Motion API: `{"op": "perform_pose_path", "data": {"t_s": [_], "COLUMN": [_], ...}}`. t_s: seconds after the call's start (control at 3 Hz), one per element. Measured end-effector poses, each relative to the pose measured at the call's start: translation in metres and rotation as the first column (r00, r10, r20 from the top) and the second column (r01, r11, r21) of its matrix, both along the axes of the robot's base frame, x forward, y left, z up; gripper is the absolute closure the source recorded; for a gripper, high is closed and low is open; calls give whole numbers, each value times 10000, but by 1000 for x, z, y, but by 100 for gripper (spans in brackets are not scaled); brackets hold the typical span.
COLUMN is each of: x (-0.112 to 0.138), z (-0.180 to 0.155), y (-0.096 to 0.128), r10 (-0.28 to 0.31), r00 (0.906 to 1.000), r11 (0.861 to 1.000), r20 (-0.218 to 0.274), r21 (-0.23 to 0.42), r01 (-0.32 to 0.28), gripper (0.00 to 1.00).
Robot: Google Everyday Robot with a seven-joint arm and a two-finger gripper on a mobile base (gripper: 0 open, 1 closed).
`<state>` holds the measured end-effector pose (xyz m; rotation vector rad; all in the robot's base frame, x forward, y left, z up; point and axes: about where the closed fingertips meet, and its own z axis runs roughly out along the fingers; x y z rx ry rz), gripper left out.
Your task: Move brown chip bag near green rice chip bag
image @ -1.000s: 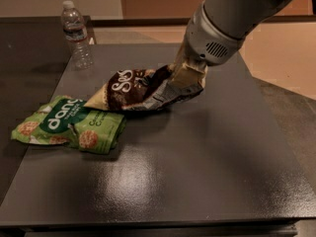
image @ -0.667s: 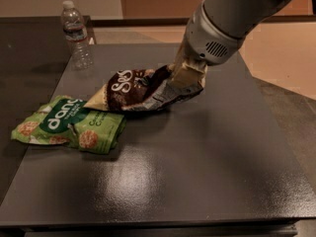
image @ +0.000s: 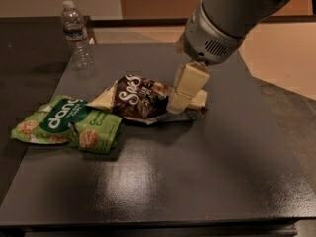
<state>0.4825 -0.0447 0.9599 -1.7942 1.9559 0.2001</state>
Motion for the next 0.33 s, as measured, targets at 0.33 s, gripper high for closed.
{"op": "perform_pose_path", "data": {"t_s": [0.33], "x": [0], "z": [0], "y": [0], "r10": [1], "r00": [10000], "r11": [10000], "r20": [1], "r21": [0], "r01": [-1], "gripper": [0]}}
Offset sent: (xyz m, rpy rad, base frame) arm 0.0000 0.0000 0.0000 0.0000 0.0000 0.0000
